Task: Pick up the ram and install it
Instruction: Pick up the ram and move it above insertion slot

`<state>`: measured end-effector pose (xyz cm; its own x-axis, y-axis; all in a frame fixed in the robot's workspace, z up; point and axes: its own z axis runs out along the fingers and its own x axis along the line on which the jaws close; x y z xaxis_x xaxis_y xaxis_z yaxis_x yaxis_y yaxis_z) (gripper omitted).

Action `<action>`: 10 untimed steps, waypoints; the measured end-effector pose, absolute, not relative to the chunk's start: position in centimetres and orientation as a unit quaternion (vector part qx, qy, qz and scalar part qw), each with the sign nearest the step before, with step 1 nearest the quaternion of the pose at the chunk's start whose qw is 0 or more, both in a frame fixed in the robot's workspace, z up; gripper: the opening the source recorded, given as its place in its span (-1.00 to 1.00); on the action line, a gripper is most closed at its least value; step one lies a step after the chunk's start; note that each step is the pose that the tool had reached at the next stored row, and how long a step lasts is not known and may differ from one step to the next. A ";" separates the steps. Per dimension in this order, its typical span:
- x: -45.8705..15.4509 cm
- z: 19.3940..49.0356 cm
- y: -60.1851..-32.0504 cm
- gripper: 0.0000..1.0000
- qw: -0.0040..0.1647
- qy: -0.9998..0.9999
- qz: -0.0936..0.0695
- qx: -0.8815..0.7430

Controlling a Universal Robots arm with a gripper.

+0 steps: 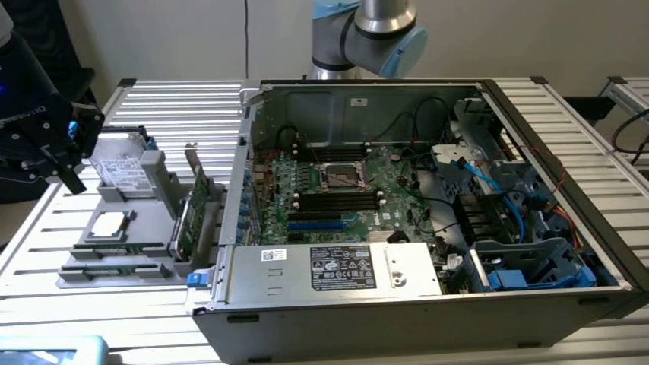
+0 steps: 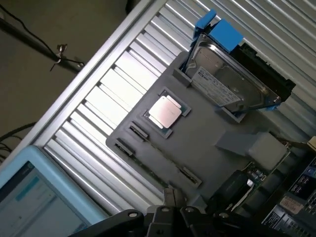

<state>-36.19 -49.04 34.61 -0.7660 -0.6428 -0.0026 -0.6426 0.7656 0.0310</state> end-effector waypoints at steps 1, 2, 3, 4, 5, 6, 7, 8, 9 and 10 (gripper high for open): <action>-36.2 34.6 -49.0 -0.79 0.004 -0.936 -0.015 0.351; -36.2 34.6 -49.0 -0.79 0.004 -0.933 -0.015 0.359; -36.2 34.6 -49.0 -0.79 0.004 -0.930 -0.015 0.368; -36.2 34.6 -49.0 -0.79 0.005 -0.927 -0.015 0.376; -36.2 34.6 -49.0 -0.79 0.005 -0.923 -0.015 0.384; -36.2 34.6 -49.0 -0.79 0.005 -0.920 -0.015 0.392; -36.2 34.6 -49.0 -0.79 0.005 -0.916 -0.015 0.401; -36.2 34.6 -49.0 -0.79 0.005 -0.912 -0.015 0.409; -36.2 34.6 -49.0 -0.79 0.005 -0.908 -0.015 0.418; -36.2 34.6 -49.0 -0.79 0.005 -0.905 -0.015 0.426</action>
